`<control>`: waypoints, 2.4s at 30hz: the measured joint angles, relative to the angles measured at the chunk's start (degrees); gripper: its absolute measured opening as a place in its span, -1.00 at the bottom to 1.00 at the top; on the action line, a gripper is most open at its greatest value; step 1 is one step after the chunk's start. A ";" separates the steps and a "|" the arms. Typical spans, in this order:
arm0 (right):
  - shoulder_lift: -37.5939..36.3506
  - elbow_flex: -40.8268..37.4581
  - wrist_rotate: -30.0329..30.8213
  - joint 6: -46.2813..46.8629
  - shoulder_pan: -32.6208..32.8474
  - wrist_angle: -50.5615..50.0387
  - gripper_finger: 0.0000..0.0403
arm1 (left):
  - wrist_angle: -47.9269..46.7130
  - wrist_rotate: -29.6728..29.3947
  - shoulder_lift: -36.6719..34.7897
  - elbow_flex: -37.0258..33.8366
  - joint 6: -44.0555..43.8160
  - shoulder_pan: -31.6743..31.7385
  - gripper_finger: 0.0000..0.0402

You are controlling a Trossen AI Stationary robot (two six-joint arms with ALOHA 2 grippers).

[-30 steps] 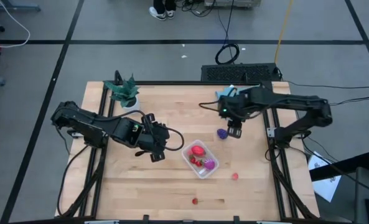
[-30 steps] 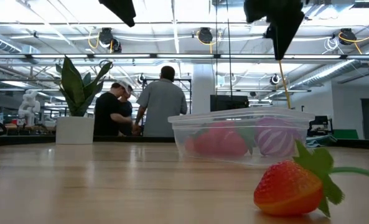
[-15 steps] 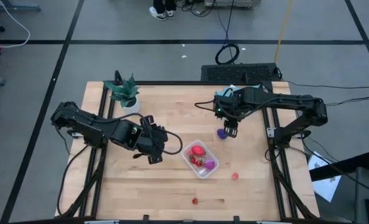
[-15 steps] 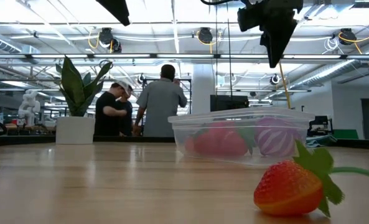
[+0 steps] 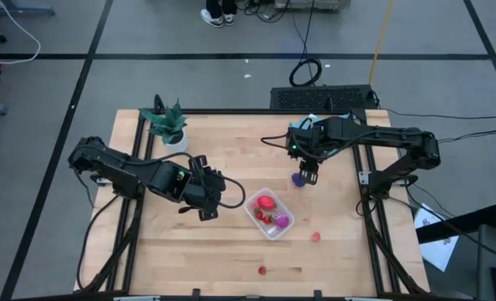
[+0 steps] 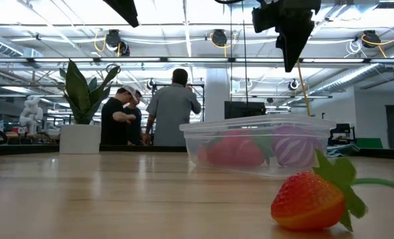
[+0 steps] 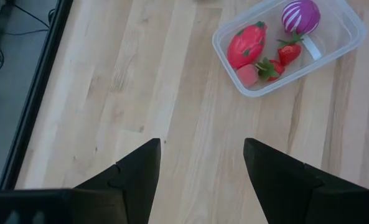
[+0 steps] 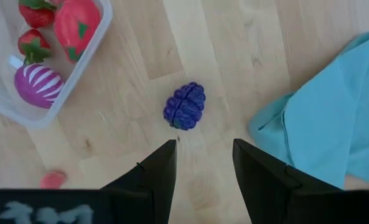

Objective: Pick and placing Produce into tupperware
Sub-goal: Put the grapes into the transparent container

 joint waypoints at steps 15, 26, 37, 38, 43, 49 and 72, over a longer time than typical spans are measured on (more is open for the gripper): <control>0.00 0.00 0.17 -0.02 -0.03 1.07 0.00 | 0.04 -0.57 0.00 0.00 -0.02 0.00 0.18; 0.27 -0.02 0.22 1.57 -0.05 1.77 0.49 | 0.04 -0.59 0.00 0.00 -0.07 0.00 0.18; 5.80 -0.07 0.04 1.37 -0.04 3.19 0.56 | 0.09 -0.57 0.02 0.00 -0.15 0.00 0.18; 6.44 -0.07 0.04 1.22 -0.04 3.19 0.56 | 0.09 -0.55 0.02 0.00 -0.15 0.00 0.18; 10.09 -0.07 -0.01 0.69 -0.04 3.41 0.56 | 0.09 -0.44 0.02 0.00 -0.15 0.00 0.18; 13.08 -0.07 -0.02 -0.52 -0.03 3.35 0.56 | -0.19 -0.30 0.02 0.00 -0.15 -0.04 0.18; 12.72 -2.70 3.32 12.29 -1.19 1.96 0.56 | -1.20 -0.02 0.02 0.00 -0.78 -1.19 0.18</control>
